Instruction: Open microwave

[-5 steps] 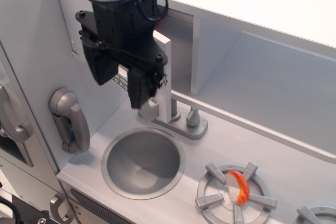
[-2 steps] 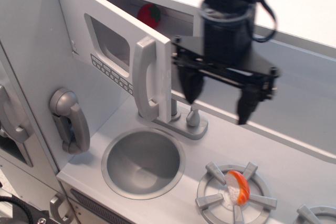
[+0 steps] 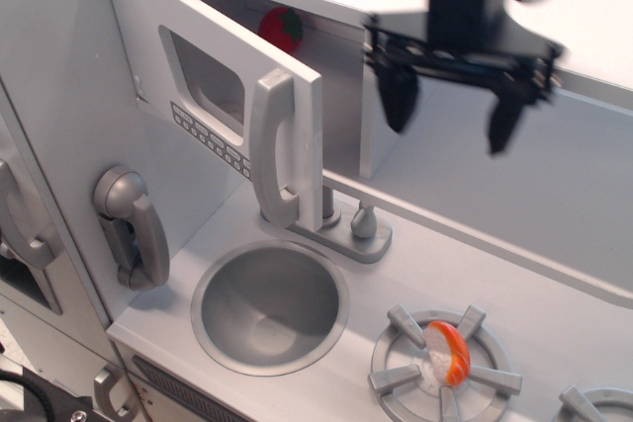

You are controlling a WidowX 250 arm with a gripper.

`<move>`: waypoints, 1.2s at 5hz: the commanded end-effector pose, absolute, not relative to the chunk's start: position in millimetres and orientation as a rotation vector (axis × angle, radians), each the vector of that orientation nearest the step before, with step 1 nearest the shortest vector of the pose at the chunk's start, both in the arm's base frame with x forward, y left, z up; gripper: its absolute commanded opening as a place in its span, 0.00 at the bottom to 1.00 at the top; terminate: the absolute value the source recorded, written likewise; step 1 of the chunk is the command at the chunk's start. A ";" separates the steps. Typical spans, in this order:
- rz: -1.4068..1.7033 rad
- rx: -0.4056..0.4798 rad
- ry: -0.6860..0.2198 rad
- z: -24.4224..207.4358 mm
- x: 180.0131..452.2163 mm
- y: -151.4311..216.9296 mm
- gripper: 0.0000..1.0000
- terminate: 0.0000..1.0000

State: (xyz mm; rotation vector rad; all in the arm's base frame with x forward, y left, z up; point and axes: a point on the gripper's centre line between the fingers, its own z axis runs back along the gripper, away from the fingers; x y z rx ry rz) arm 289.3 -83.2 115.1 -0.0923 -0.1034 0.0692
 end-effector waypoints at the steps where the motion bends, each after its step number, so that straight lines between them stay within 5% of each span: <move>1: 0.083 -0.024 -0.162 136.5 299.4 -27.1 1.00 0.00; 3: 0.068 0.056 -0.204 133.4 278.3 14.1 1.00 0.00; 6: -0.070 0.141 -0.216 116.7 206.6 63.2 1.00 0.00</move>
